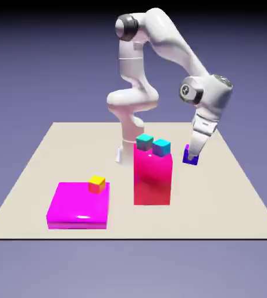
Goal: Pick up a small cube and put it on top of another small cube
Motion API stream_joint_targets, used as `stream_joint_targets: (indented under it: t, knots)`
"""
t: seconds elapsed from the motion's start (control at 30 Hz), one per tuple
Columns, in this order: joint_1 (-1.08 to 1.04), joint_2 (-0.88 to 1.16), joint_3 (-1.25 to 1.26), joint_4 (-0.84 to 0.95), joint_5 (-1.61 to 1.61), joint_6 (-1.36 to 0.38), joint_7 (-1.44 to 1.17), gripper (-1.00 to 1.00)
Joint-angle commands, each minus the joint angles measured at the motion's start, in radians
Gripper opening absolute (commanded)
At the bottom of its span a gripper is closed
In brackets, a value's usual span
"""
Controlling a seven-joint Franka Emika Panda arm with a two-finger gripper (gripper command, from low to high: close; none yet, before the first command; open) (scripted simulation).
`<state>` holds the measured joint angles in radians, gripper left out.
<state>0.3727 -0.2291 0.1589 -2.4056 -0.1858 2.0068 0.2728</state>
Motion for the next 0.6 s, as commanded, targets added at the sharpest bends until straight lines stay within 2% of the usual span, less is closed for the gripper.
stream_joint_targets:
  t: [0.0,0.3,0.5,0.53,0.57]
  knots:
    - [-0.006,-0.036,-0.009,-0.010,0.014,-0.027,0.016,-1.00]
    - [-0.059,-0.347,-0.084,-0.095,0.155,-0.261,0.140,-1.00]
    - [-0.062,-0.320,-0.085,-0.256,0.150,-0.073,0.145,-1.00]
    - [-0.062,-0.320,-0.085,-0.256,0.150,-0.073,0.145,1.00]
    - [-0.062,-0.320,-0.085,-0.256,0.150,-0.073,0.145,1.00]
